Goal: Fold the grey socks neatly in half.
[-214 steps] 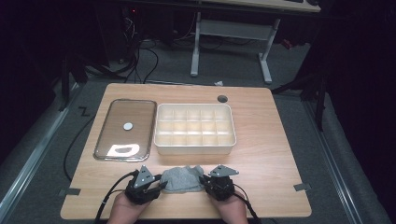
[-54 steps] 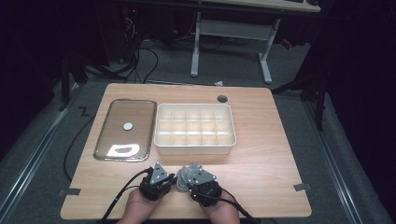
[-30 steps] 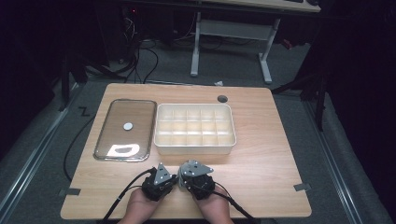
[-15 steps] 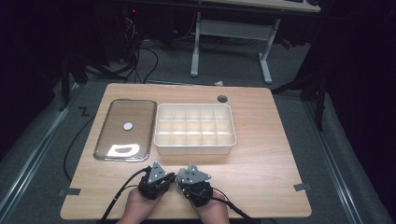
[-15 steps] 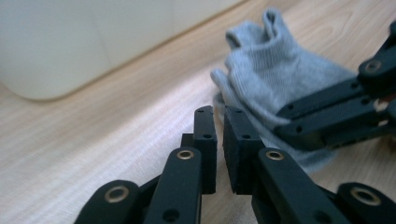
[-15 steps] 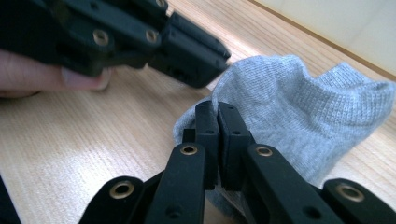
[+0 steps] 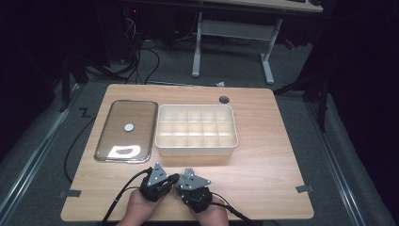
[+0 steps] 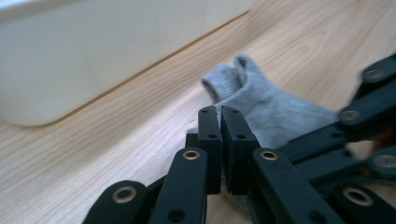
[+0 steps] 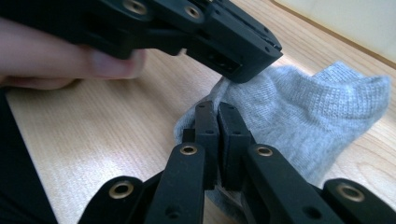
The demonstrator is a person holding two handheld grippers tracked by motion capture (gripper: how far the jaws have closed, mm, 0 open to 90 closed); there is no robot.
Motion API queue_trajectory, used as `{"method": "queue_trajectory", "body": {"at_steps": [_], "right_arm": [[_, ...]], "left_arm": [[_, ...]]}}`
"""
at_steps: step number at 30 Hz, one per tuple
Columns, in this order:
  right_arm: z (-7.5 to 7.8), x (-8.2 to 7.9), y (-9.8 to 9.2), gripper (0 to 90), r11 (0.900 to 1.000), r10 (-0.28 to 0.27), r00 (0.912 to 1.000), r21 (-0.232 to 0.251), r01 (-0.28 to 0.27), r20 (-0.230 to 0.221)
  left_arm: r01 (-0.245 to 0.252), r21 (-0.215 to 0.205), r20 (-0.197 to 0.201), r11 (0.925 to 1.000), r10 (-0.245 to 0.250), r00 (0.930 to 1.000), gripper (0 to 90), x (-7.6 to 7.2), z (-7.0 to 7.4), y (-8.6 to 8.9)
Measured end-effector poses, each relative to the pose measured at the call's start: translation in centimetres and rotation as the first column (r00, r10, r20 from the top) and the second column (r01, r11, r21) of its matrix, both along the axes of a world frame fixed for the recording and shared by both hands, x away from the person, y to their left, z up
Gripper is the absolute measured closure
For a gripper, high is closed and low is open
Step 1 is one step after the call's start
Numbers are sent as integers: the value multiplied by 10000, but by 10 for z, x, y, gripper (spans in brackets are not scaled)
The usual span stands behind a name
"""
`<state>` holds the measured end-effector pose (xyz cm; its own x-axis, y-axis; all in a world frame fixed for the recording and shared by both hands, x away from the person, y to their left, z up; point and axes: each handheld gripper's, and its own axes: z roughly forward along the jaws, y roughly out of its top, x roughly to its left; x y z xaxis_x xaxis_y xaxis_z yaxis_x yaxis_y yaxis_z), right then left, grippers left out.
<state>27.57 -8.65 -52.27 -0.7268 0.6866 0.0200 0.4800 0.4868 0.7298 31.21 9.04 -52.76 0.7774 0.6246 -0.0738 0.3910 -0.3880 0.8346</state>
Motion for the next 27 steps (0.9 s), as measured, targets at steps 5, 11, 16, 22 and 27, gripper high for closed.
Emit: {"method": "queue_trajectory", "body": {"at_steps": [5,11,16,22,27], "right_arm": [[0,0,0,881,10000,8,10000,68,-8,-1],[11,-1,-6,787,9992,53,9999,389,-49,-106],[30,-4,-23,805,9975,-481,9979,546,457,437],[16,0,-33,815,9966,-794,9968,230,791,100],[2,1,-32,822,9959,-900,9959,-3,900,45]], "left_arm": [[72,173,77,9998,-73,9999,872,1,-4,-1],[24,281,85,9996,-27,10000,865,1,-4,-1],[-18,259,22,9997,18,10000,851,2,-4,-1],[-30,291,68,9996,28,10000,850,1,-4,-2],[-55,336,110,9994,51,9999,840,1,-4,-2]]}}
